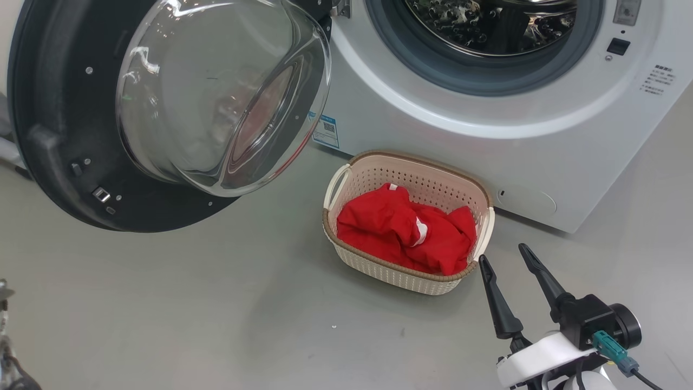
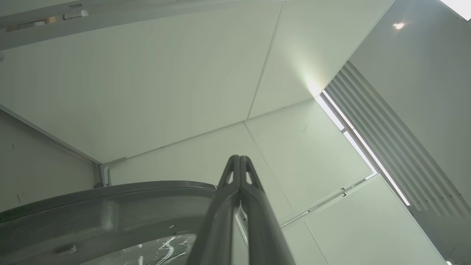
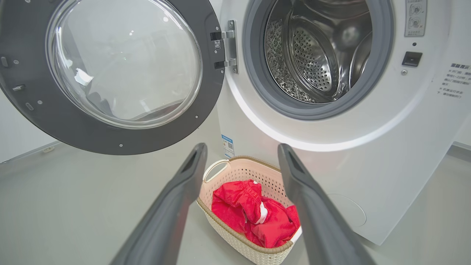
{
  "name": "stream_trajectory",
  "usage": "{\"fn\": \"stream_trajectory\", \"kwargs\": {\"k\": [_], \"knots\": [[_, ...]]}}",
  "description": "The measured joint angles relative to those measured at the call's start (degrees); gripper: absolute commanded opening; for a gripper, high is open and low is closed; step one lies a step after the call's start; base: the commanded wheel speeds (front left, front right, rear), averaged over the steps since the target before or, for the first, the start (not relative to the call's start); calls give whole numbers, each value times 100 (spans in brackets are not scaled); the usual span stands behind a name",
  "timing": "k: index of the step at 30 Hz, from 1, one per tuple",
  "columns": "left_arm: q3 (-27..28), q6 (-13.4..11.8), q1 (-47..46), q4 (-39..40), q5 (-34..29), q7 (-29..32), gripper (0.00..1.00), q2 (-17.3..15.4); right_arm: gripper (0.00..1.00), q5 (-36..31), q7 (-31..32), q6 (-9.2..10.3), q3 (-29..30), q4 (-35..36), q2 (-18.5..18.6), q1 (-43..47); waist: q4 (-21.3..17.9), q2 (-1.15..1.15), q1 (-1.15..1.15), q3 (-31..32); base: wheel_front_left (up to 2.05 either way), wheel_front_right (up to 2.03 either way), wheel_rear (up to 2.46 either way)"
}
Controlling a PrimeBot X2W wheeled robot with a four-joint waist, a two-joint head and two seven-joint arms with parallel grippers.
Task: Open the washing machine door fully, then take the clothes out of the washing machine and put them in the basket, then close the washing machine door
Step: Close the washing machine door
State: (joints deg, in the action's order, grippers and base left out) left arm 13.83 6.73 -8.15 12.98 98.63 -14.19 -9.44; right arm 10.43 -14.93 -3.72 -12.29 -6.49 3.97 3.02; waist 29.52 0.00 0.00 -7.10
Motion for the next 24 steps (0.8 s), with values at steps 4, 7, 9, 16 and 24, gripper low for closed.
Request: {"fn": "stream_trajectory", "kwargs": {"k": [4,7,9,16,24], "knots": [[156,-200,-227,-634,170,113,0,-210,100,-2,0,-26,-31,-5,24,-26,-43,0,0,-35,0,0,0],[237,-353,-373,-1026,344,231,0,-377,100,-11,0,-33,-73,-4,37,-26,-86,0,0,-65,0,0,0],[263,-454,-477,-1291,415,311,0,-471,100,-19,8,-41,-98,-3,48,-39,-121,0,0,-94,0,0,0],[254,-777,-866,-2111,635,556,0,-689,100,-49,51,-90,-132,21,142,-162,-269,0,0,-214,0,0,0],[186,-1060,-1199,-2773,669,864,0,-1016,100,-52,108,-114,-166,55,197,-249,-483,0,0,-350,0,0,0]]}}
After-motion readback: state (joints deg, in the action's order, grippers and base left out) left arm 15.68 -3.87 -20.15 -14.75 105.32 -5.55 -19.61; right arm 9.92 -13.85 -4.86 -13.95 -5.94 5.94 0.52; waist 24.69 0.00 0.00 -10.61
